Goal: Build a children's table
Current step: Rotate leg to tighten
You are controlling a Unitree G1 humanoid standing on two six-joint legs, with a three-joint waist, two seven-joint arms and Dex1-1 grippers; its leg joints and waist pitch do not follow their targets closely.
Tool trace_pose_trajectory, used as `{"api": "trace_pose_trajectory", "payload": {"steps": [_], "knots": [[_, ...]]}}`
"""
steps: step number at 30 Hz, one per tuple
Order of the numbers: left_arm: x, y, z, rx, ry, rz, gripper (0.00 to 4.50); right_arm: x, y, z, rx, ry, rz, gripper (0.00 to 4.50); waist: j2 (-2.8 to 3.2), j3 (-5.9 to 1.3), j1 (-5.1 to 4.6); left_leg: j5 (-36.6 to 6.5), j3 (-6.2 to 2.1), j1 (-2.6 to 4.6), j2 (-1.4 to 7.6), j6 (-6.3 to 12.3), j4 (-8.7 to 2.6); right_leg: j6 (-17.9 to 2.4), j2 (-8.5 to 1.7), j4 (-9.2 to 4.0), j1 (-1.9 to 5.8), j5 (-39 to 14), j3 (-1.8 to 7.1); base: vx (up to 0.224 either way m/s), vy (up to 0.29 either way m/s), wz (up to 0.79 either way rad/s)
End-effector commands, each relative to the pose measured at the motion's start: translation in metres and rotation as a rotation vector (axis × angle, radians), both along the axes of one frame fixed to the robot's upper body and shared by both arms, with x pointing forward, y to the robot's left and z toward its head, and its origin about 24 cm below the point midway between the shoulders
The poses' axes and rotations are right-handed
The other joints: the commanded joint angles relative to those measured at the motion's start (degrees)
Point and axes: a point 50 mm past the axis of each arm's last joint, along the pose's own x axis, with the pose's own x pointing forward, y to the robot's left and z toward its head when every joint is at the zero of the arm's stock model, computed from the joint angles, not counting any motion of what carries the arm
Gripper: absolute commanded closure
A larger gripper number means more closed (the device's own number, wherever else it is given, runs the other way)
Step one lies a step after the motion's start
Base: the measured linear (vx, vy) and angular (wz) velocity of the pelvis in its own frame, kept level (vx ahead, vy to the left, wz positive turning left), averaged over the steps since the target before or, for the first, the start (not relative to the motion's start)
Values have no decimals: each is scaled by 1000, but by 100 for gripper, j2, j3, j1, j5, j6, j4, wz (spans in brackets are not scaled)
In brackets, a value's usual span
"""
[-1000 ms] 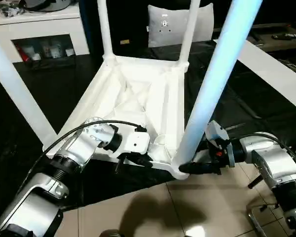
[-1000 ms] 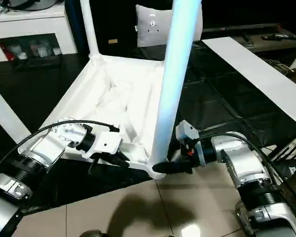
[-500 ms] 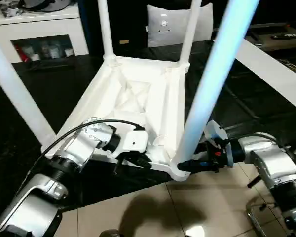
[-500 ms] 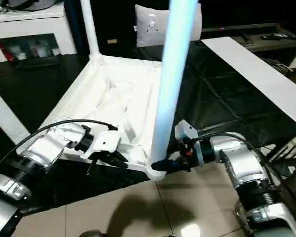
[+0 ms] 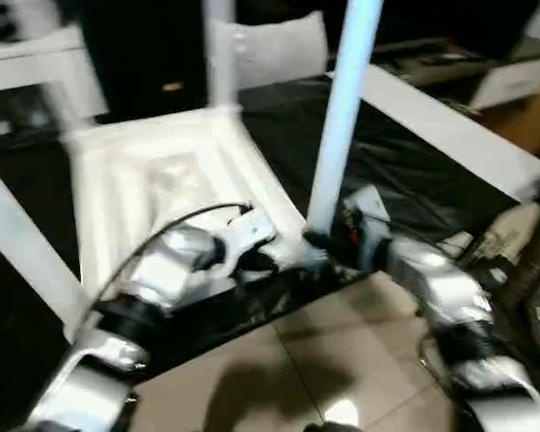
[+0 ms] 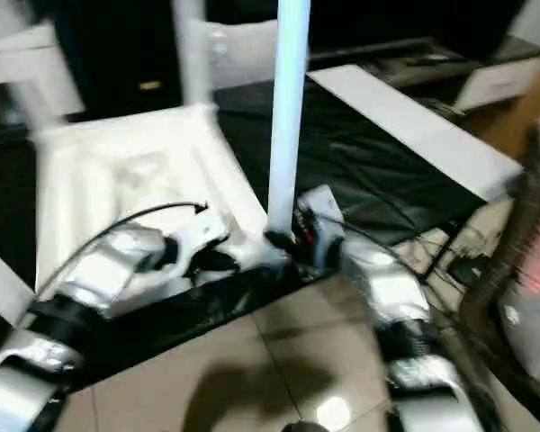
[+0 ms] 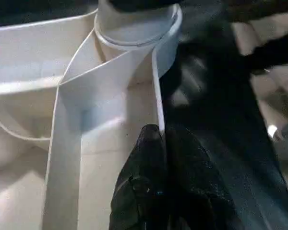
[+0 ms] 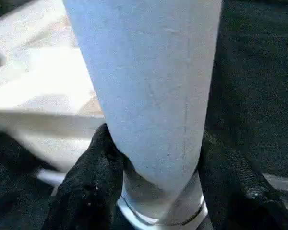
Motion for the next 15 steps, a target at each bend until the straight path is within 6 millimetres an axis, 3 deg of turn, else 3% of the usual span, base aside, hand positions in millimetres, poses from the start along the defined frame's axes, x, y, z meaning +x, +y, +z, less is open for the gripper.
{"api": "trace_pose_trajectory", "payload": {"steps": [1,2,3,4,5,6,8,9,11,12,14,15], "knots": [[-15,-51,11,-120,0,-220,450,0,25,-4,36,28,40,254,52,-283,-3,-2754,-69,51,40,127,-392,-293,-340,-674,192,-3486,81,0,0,0],[-13,-49,11,-103,-12,-213,450,-1,25,-2,68,29,41,199,49,-291,-14,-2759,-80,17,64,176,-418,-322,-348,-662,222,-3319,78,0,0,0],[-13,-49,11,-103,-12,-213,450,-1,25,-2,68,29,41,185,38,-292,-5,-2772,-80,18,71,178,-431,-365,-348,-649,213,-3212,95,0,0,0],[-11,-46,10,-79,-27,-210,450,-1,23,0,80,28,30,186,64,-295,11,-2746,-71,32,62,177,-427,-408,-351,-641,202,-3158,111,0,0,0],[-9,-41,9,-49,-39,-202,450,-2,20,1,82,15,37,165,41,-297,30,-2666,-53,31,58,201,-427,-487,-349,-634,187,-3086,138,0,0,0],[-8,-39,9,-38,-43,-200,450,-3,18,1,79,12,41,165,50,-332,91,-2449,-32,38,71,230,-425,-615,-363,-592,189,-2846,191,0,0,0],[-5,-28,6,4,-51,-193,450,-10,10,0,59,-3,68,137,46,-317,187,-2169,24,37,86,285,-430,-798,-344,-538,160,-2516,260,0,0,0],[-5,-24,6,17,-57,-195,450,-12,6,-2,42,-9,65,130,41,-340,253,-1920,23,-19,103,320,-449,-813,-351,-484,215,-2334,293,0,0,0],[-2,-16,5,45,-69,-187,450,-18,-1,-5,32,-5,61,105,28,-350,300,-1709,28,-51,125,326,-465,-849,-339,-434,230,-2170,321,0,0,0],[-1,-14,5,50,-75,-188,450,-21,-4,-5,37,1,64,97,33,-357,357,-1665,46,-16,121,316,-458,-846,-341,-443,207,-2203,340,0,0,0],[1,-10,6,58,-82,-189,450,-26,-8,-6,54,11,74,85,32,-375,402,-1477,67,-13,122,318,-451,-911,-340,-417,209,-1969,378,0,0,0],[4,-5,7,74,-102,-188,450,-34,-12,-6,56,10,101,73,25,-376,416,-1360,64,-52,129,322,-465,-964,-333,-376,238,-1820,387,0,0,0]]}}
